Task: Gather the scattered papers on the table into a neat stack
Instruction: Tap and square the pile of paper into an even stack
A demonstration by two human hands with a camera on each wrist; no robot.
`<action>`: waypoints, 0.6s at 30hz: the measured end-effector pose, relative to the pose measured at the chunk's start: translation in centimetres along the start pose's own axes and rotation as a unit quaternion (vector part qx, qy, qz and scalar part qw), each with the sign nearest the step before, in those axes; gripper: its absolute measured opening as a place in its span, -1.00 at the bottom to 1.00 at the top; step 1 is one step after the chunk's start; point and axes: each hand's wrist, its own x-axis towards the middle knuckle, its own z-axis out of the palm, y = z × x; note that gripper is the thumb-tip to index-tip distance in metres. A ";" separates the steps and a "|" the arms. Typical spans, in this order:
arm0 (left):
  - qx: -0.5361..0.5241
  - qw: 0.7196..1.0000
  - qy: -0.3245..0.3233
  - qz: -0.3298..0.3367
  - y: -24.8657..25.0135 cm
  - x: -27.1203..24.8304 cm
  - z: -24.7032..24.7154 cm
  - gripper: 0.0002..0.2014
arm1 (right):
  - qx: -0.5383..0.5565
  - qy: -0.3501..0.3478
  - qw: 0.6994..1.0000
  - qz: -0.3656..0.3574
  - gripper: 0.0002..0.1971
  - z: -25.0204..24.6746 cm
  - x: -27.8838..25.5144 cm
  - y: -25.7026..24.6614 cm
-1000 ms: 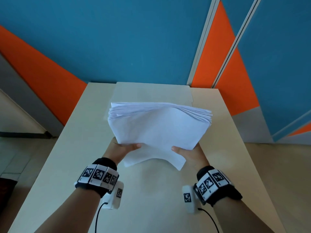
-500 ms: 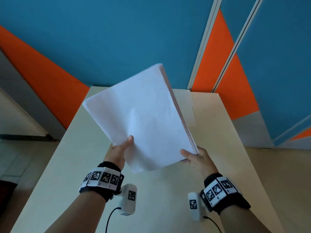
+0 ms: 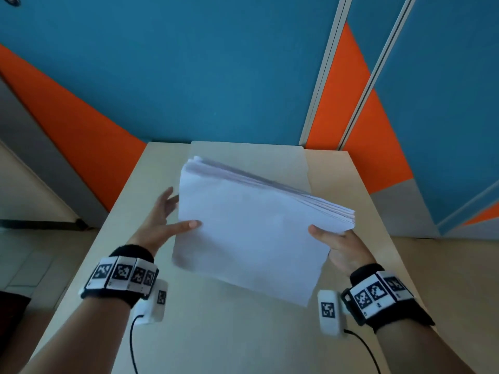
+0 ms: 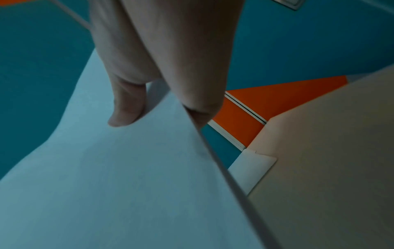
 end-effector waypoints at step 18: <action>-0.039 0.998 0.037 -0.033 -3.5 -0.8 4.2 -0.76 | -0.043 0.037 0.998 0.012 -0.74 2.2 1.0 3.1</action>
